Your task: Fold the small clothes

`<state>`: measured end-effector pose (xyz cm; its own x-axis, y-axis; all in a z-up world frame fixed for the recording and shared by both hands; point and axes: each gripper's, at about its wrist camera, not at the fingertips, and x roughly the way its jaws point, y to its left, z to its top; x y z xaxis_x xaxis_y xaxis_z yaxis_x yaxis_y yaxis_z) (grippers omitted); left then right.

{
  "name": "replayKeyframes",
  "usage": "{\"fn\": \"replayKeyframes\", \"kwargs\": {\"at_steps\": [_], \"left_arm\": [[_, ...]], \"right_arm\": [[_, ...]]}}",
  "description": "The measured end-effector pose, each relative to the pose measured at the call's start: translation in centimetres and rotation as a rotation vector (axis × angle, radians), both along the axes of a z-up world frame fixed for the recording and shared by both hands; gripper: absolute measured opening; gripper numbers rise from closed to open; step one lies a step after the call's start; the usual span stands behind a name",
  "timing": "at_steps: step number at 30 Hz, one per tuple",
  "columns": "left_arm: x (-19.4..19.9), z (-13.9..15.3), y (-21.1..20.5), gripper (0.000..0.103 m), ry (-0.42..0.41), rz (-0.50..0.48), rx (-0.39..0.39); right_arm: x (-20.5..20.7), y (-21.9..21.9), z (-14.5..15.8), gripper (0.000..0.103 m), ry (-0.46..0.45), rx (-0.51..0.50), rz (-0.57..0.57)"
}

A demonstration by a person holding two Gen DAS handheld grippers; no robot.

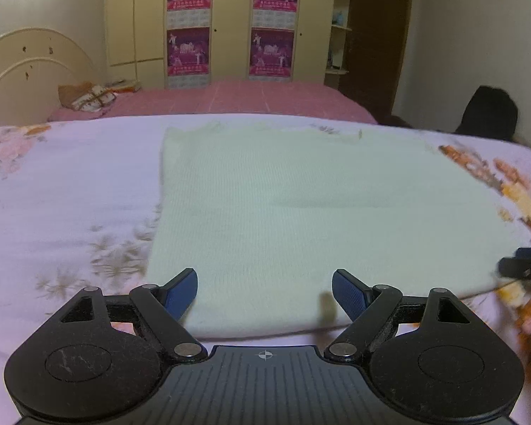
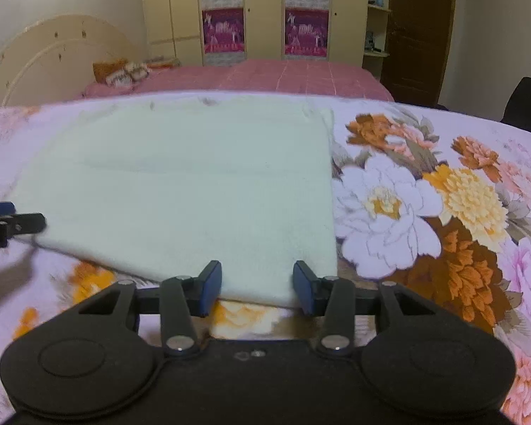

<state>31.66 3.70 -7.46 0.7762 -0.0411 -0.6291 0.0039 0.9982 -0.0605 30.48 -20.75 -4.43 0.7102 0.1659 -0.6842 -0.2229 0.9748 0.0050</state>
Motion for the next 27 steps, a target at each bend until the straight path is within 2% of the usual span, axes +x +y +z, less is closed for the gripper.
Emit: {"fn": "replayKeyframes", "kwargs": {"at_steps": [3, 7, 13, 16, 22, 25, 27], "left_arm": [[0.4, -0.8, -1.3, 0.083, 0.033, -0.014, -0.004], [0.4, -1.6, -2.4, 0.083, 0.046, -0.012, 0.037], [-0.1, -1.5, -2.1, 0.083, 0.045, -0.005, 0.037], [-0.2, -1.5, -2.1, 0.083, 0.044, -0.006, 0.039], [0.2, -1.3, -1.8, 0.083, 0.053, -0.019, 0.038], [-0.2, -0.6, -1.4, 0.083, 0.059, 0.002, 0.027], [-1.2, 0.1, -0.7, 0.083, 0.035, 0.024, 0.006]], "right_arm": [[-0.1, 1.6, 0.2, 0.045, -0.014, 0.009, 0.036], [0.1, 3.8, -1.4, 0.047, 0.019, -0.032, 0.075], [-0.1, 3.8, -0.4, 0.047, -0.005, -0.008, 0.070], [0.0, 3.7, -1.5, 0.047, 0.028, -0.033, 0.079], [0.2, 3.7, -1.3, 0.048, 0.039, -0.032, 0.089], [0.2, 3.6, -1.2, 0.048, 0.043, -0.031, 0.092], [0.0, 3.3, -0.6, 0.048, 0.043, -0.011, 0.080]]}}
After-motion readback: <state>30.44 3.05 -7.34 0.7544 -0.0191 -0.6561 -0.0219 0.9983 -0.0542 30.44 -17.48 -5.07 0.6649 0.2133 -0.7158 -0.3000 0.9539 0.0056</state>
